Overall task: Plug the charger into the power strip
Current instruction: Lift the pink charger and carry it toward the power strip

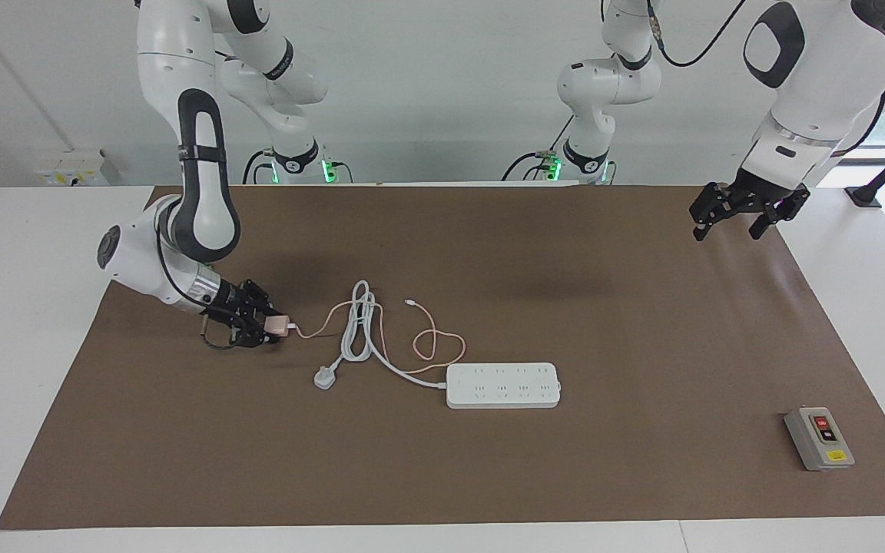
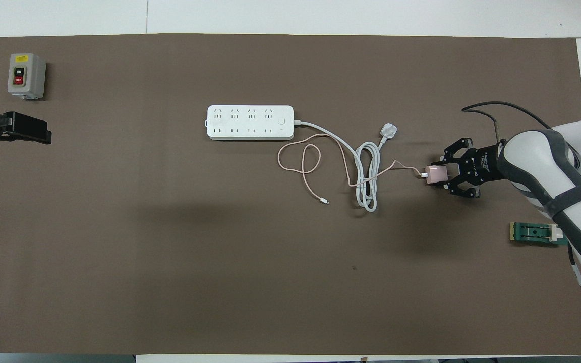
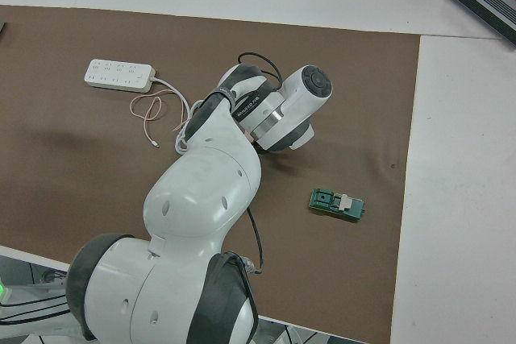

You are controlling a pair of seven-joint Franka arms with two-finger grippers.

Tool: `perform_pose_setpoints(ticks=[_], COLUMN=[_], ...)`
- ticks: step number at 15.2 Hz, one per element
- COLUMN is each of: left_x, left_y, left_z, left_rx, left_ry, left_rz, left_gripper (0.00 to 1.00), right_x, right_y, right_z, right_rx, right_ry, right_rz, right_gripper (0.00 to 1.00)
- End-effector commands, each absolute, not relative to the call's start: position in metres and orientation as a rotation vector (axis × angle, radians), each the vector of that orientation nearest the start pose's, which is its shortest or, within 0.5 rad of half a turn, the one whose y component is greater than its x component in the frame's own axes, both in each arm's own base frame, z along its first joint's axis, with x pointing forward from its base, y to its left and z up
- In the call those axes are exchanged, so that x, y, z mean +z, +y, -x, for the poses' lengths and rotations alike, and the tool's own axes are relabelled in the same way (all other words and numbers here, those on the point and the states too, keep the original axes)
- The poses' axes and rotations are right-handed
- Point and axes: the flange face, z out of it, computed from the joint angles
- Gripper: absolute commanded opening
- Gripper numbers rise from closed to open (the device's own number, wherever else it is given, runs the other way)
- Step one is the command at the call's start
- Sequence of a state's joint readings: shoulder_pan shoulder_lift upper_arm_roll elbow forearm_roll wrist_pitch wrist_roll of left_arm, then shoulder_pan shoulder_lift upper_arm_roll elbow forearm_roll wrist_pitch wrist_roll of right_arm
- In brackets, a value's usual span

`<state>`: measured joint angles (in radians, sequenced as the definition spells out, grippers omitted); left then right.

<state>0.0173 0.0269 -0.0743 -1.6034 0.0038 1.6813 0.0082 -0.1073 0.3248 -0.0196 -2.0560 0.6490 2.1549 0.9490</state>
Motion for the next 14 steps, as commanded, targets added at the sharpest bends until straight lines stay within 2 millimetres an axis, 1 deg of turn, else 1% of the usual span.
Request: perform_pose_setpoints(ticks=[1,2,3,7,8,10,14], left_x=[0.604,0.604,0.604,0.604,0.604,0.604,0.604], left_y=[-0.031,-0.031,-0.031,-0.031,-0.031,-0.031,-0.031], left_z=[-0.568,-0.568,-0.568,-0.568,-0.568,-0.568,-0.568], left_rx=[-0.082,-0.082,-0.082,-0.082,-0.082,-0.082,-0.082], left_ry=[0.091,0.091,0.091,0.091,0.091,0.091,0.091], left_rz=[3.144,3.144,3.144,3.144,3.144,3.144,3.144], left_gripper=[1.00,1.00,1.00,1.00,1.00,1.00,1.00], right_x=[0.265,0.265,0.265,0.272,0.278,0.295,0.341], right_y=[-0.050,-0.050,-0.049,-0.050,-0.049,-0.041,-0.028], right_z=[-0.572,-0.572,-0.573,-0.577,-0.581,-0.589,-0.607], right_rx=[0.563,0.559,0.557,0.559,0.550,0.531,0.469], right_ry=[1.829,1.830,1.832,1.841,1.845,1.862,1.866], right_rz=[1.973,1.965,1.961,1.942,1.936,1.914,1.895], right_gripper=[0.22,0.15,0.12,0.09,0.08,0.01,0.00])
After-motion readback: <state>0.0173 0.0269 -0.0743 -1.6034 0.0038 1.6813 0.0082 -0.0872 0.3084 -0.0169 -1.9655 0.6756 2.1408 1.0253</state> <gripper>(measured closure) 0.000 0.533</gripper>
